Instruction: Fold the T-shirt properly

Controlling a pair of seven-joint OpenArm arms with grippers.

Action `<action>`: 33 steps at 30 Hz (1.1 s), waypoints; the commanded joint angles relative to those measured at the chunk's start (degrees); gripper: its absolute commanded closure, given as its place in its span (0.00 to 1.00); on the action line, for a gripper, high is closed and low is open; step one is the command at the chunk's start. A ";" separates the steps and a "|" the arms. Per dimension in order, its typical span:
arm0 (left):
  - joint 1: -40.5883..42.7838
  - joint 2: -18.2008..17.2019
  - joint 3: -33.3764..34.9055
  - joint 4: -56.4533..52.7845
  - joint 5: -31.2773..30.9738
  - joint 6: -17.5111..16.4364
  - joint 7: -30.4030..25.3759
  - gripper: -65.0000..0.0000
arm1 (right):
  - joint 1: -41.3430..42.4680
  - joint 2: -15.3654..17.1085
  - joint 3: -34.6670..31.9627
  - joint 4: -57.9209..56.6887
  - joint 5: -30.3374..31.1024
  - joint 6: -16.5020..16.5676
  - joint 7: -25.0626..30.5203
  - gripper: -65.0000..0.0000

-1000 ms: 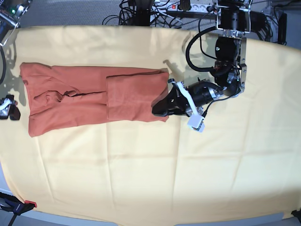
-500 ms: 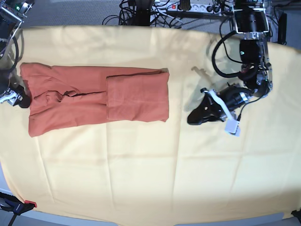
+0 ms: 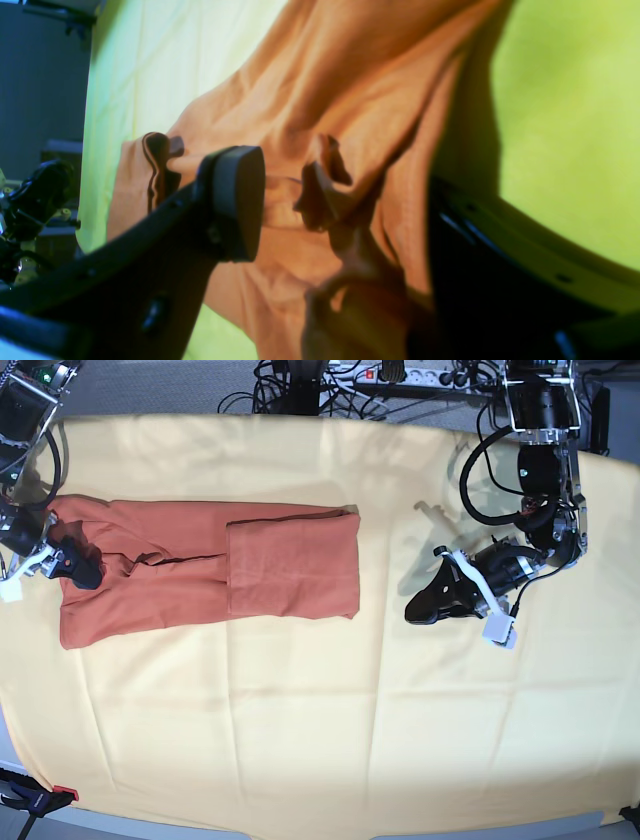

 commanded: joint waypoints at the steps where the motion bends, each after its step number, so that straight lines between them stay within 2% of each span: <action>1: -0.94 -0.61 -0.28 0.94 -1.62 -0.52 -1.20 1.00 | -0.04 -0.09 -1.27 0.22 -2.86 -0.60 -3.02 0.39; 4: -0.94 -0.61 -0.28 0.94 -1.62 -0.52 -1.20 1.00 | -0.02 -0.74 -2.45 0.22 -2.86 -0.60 -2.78 0.41; 5: -0.94 -0.61 -0.28 0.96 -1.62 -0.52 -1.22 1.00 | 0.04 -0.90 -2.45 0.22 -2.86 -0.60 -2.58 0.44; 7: -0.96 -0.61 -0.28 0.96 -1.62 -0.52 -1.22 1.00 | 0.28 -0.87 -2.45 0.22 -2.84 -0.60 -2.08 0.61; 10: -0.94 -0.61 -0.28 0.94 -2.10 -0.52 -1.22 1.00 | 1.07 -0.50 -2.45 0.22 -2.99 -0.60 -1.90 0.97; 11: -0.96 -0.61 -0.28 0.96 -2.21 -0.52 -1.22 1.00 | 1.55 -0.50 -2.27 0.22 -3.10 -0.60 -1.92 1.00; 19: -0.98 -1.92 -0.37 0.96 -3.78 -0.52 -1.25 1.00 | 5.18 -0.50 -2.19 1.46 -3.06 -0.60 -2.08 1.00; 22: -0.98 -2.99 -0.37 0.96 -3.76 -0.52 -1.25 1.00 | 5.16 -0.55 -2.19 3.72 -2.12 -0.60 -4.00 1.00; 24: -0.98 -3.82 -0.37 0.96 -3.76 -0.52 -1.25 1.00 | 5.03 -0.57 -2.19 5.53 2.93 -0.60 -6.66 1.00; 26: -0.96 -4.52 -0.37 0.94 -3.76 -0.52 -1.25 1.00 | 5.03 -0.57 -2.19 7.15 11.47 -0.60 -6.66 1.00; 27: -0.96 -4.87 -0.37 0.96 -3.74 -0.52 -1.22 1.00 | 5.03 -0.72 -2.19 8.09 12.90 -0.60 -6.66 1.00; 33: -0.94 -6.51 -0.37 0.96 -3.76 -0.52 -1.22 1.00 | 1.99 -3.32 -2.19 18.16 12.90 -0.60 -6.66 1.00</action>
